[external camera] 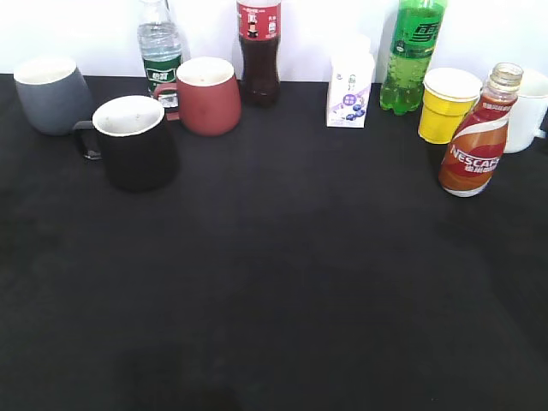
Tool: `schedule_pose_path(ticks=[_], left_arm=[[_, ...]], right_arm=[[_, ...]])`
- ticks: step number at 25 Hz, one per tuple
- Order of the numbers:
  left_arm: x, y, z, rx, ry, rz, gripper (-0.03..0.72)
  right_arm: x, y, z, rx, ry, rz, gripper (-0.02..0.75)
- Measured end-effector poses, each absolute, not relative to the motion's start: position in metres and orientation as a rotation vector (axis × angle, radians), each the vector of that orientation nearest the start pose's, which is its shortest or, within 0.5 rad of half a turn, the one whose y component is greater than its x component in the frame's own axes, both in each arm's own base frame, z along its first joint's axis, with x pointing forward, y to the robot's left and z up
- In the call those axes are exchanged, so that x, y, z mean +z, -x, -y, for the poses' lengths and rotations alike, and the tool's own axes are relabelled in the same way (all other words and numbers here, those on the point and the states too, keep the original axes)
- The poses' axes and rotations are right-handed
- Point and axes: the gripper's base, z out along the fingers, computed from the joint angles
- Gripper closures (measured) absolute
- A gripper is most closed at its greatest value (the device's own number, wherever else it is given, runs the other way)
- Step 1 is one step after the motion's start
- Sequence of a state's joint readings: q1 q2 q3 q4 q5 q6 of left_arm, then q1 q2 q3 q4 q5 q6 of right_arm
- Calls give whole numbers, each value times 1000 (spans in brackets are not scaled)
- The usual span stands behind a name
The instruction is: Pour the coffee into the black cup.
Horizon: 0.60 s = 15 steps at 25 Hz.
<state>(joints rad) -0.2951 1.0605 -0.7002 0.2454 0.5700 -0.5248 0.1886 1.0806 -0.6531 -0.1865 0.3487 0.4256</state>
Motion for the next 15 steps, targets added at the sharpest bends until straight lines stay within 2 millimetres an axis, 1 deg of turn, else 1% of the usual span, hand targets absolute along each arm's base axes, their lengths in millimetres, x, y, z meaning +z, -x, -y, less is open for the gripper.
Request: schedule_pose_path(ticks=[1,2,3,4,5,7,9,10,11,13,14,15], left_arm=[[293,-189,49,-123,62,-2391,452],[306,-175,49,-124,12,-2369,458],[318,-157,45,-134,-13,-2338,459],[331,-134,37,-157,-11,-2279,459],[340,-115,29,-160,-16,-2236,459],[346,-84,15,-131,-83,-2172,459],[330,-57,6,-126,-128,-2162,460],[318,-46,4,-147,-167,-2175,460],[310,-34,3,-175,-228,-2171,460],[302,-12,0,-208,-324,-2114,460],[297,-5,-3,-204,-338,-2094,460],[290,-2,-4,-203,-343,-2092,460]], right_arm=[[284,-193,-35,183,-103,-2240,147],[295,-173,-32,188,-88,-2228,147],[304,-153,-28,187,-75,-2226,147],[313,-130,-23,195,-75,-2202,147],[316,-111,-19,187,-82,-2219,148],[316,-74,-9,150,-55,-2257,148],[312,-44,-2,92,28,-2298,148],[311,-32,1,70,71,-2296,148],[311,-21,4,58,106,-2260,148],[311,-6,7,52,137,-2179,148],[304,-4,8,51,140,-2169,148],[294,-6,7,48,145,-2184,148]])
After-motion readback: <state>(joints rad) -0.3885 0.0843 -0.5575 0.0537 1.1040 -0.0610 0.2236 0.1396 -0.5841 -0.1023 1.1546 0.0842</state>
